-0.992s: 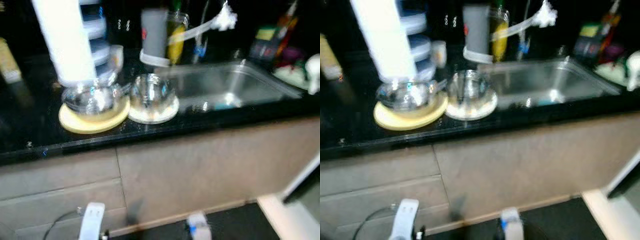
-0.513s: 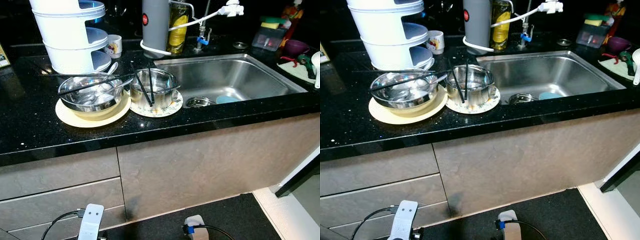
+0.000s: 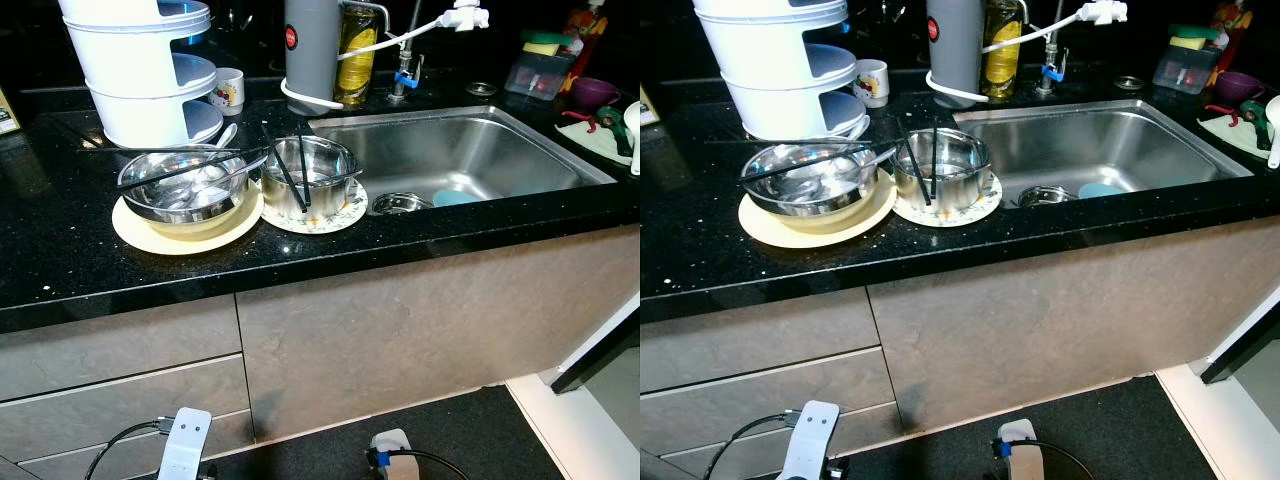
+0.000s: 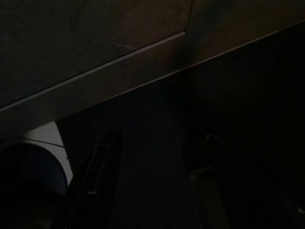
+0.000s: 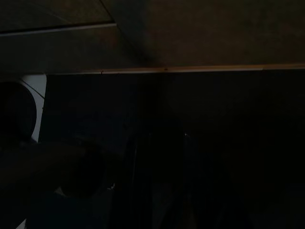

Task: Kitchen organization

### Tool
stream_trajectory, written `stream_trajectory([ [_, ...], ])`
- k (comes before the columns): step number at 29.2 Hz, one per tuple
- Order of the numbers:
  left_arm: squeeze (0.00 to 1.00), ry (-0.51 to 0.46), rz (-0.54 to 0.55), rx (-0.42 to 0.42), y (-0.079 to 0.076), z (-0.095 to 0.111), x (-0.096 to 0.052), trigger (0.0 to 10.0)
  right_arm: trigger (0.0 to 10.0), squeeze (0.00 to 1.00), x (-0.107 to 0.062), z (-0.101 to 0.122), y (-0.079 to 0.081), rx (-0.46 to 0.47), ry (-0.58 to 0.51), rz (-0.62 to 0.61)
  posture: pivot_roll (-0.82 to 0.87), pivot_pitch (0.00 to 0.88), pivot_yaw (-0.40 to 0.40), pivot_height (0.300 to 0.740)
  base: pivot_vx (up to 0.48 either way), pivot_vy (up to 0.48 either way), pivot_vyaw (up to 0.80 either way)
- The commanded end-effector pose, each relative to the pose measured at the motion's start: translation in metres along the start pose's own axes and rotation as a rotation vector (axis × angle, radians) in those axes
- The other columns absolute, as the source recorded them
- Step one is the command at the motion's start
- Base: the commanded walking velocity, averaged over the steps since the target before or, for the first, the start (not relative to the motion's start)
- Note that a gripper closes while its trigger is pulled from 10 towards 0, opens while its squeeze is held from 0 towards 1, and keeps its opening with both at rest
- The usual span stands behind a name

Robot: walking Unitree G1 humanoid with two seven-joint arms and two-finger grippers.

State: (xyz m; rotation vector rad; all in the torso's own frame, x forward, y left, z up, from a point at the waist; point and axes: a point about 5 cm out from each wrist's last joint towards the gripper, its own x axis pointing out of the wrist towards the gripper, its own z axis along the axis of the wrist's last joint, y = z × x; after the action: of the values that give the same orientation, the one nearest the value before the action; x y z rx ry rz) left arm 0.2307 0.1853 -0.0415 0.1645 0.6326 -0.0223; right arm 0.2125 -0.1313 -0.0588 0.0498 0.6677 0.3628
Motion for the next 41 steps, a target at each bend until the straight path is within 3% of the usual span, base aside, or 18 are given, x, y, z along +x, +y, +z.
stream_trajectory([
  [1, 0.0, 0.004, -0.015, 0.049, -0.002, -0.005, -0.003, 10.0, 10.0, 0.0, -0.002, -0.003, 0.0, -0.017, 0.003, -0.003, -0.02, 0.154, -0.031, 0.74, 0.0, 0.0, 0.7],
  [4, 0.0, -0.045, -0.031, 0.096, -0.005, 0.0, -0.005, 10.0, 10.0, 0.0, -0.001, -0.002, 0.002, -0.017, 0.001, -0.004, -0.02, 0.152, -0.027, 0.74, 0.0, 0.0, 0.8],
  [8, 0.0, -0.182, -0.05, 0.156, -0.003, 0.019, -0.017, 10.0, 10.0, 0.0, -0.001, 0.0, -0.004, 0.035, -0.021, -0.053, -0.02, 0.154, -0.021, 0.74, 0.0, 0.0, 0.2],
  [13, 0.0, -0.296, -0.027, 0.138, 0.004, 0.04, -0.032, 10.0, 10.0, 0.0, -0.002, 0.001, -0.004, 0.013, -0.028, -0.031, -0.01, 0.155, -0.027, 0.74, 0.0, 0.0, 0.0],
  [18, 0.0, -0.33, -0.019, 0.138, 0.008, 0.049, -0.037, 10.0, 10.0, 0.0, -0.001, 0.005, -0.004, 0.003, -0.038, -0.031, -0.01, 0.155, -0.027, 0.74, 0.0, 0.0, 0.0],
  [23, 0.0, -0.3, -0.013, 0.106, 0.01, 0.047, -0.034, 10.0, 10.0, 0.0, 0.0, 0.007, -0.005, 0.002, -0.046, -0.034, -0.01, 0.143, -0.032, 0.74, 0.0, 0.0, 0.0],
  [28, 0.0, -0.166, -0.003, 0.06, 0.006, 0.028, -0.025, 10.0, 10.0, 0.0, 0.0, 0.006, -0.004, 0.014, -0.037, -0.02, -0.02, 0.141, -0.029, 0.74, 0.0, 0.0, -0.16],
  [32, 0.0, -0.18, 0.005, 0.039, 0.004, 0.032, -0.023, 10.0, 10.0, 0.0, -0.001, 0.004, -0.006, 0.021, -0.036, -0.038, -0.03, 0.132, -0.023, 0.74, 0.0, 0.0, -0.8],
  [34, 0.0, -0.217, -0.015, 0.043, 0.002, 0.039, -0.025, 10.0, 10.0, 0.0, -0.002, 0.004, -0.006, 0.019, -0.043, -0.04, -0.03, 0.128, -0.022, 0.74, 0.0, 0.0, 0.0],
  [36, 0.0, -0.373, -0.042, 0.091, -0.001, 0.065, -0.034, 10.0, 10.0, 0.0, -0.002, 0.004, -0.007, 0.009, -0.044, -0.04, -0.03, 0.127, -0.024, 0.74, 0.0, 0.0, 0.0],
  [37, 0.0, -0.373, -0.042, 0.091, -0.001, 0.065, -0.034, 10.0, 10.0, 0.0, -0.002, 0.004, -0.007, 0.009, -0.044, -0.04, -0.03, 0.127, -0.024, 0.74, 0.0, 0.0, 0.0],
  [40, 0.0, -0.534, -0.039, 0.099, 0.001, 0.091, -0.049, 10.0, 10.0, 0.0, -0.003, 0.004, -0.007, 0.003, -0.043, -0.039, -0.02, 0.132, -0.029, 0.74, 0.0, 0.0, 0.0],
  [41, 0.0, -0.534, -0.039, 0.099, 0.001, 0.091, -0.049, 10.0, 10.0, 0.0, -0.003, 0.004, -0.007, 0.003, -0.043, -0.039, -0.02, 0.132, -0.029, 0.74, 0.0, 0.0, 0.0],
])
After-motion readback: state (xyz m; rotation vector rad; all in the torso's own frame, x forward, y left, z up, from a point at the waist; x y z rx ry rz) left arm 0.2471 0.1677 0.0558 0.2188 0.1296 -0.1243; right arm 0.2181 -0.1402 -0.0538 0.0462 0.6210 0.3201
